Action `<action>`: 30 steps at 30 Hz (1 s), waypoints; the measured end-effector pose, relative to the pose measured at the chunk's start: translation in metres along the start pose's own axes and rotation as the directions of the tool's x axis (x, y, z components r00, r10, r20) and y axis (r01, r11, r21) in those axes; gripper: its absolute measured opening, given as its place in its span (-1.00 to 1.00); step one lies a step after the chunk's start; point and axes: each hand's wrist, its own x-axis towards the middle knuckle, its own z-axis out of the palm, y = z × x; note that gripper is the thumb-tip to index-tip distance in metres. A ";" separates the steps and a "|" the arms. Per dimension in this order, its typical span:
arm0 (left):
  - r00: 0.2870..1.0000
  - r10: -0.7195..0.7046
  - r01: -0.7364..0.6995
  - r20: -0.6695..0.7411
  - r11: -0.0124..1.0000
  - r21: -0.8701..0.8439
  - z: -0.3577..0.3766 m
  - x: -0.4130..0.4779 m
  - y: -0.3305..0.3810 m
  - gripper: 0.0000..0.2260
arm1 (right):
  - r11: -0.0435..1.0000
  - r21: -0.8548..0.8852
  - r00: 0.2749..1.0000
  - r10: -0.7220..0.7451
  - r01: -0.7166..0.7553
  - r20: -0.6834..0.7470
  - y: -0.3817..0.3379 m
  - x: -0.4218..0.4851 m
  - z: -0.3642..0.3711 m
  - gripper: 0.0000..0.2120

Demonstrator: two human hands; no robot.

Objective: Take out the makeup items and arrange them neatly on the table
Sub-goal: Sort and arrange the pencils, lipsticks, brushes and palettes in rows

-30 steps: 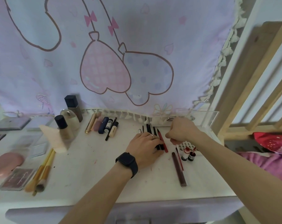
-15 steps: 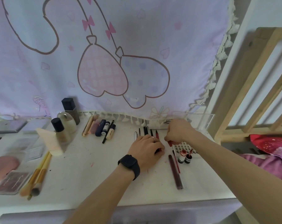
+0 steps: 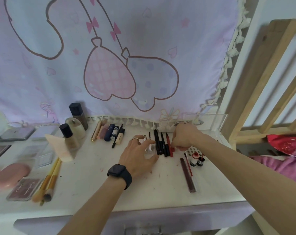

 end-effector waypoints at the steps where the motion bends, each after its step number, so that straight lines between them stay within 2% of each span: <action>1: 0.999 -0.019 0.020 0.026 1.000 -0.008 -0.001 -0.001 -0.002 -0.55 | 1.000 0.000 1.000 -0.012 0.012 0.009 -0.001 -0.001 0.000 -0.85; 4: 0.998 -0.040 0.042 0.045 0.998 -0.049 -0.003 0.000 -0.006 -0.54 | 0.999 0.012 0.999 -0.041 0.041 0.022 -0.002 -0.004 0.001 -0.82; 9: 0.998 -0.056 0.057 0.031 0.997 -0.055 -0.004 0.005 -0.005 -0.62 | 0.989 -0.079 0.991 -0.116 0.121 0.060 -0.005 -0.009 0.003 -0.52; 12: 0.998 -0.053 0.054 0.034 0.998 -0.044 -0.004 0.007 -0.002 -0.70 | 0.974 -0.152 0.986 -0.166 0.168 0.025 -0.005 -0.010 0.008 -0.57; 17: 0.999 -0.033 0.033 0.025 0.999 -0.026 -0.003 0.006 -0.001 -0.70 | 0.976 -0.138 0.984 -0.175 0.170 -0.025 -0.001 -0.014 0.016 -0.69; 24: 0.999 -0.044 0.044 -0.002 0.997 -0.057 -0.001 0.003 0.003 -0.69 | 0.970 -0.168 0.983 -0.180 0.174 -0.026 -0.002 -0.021 0.017 -0.66; 30: 0.996 -0.090 0.088 -0.020 0.992 -0.092 -0.012 -0.009 -0.001 -0.68 | 0.963 -0.179 0.965 -0.228 0.203 -0.128 -0.007 -0.033 0.007 -0.67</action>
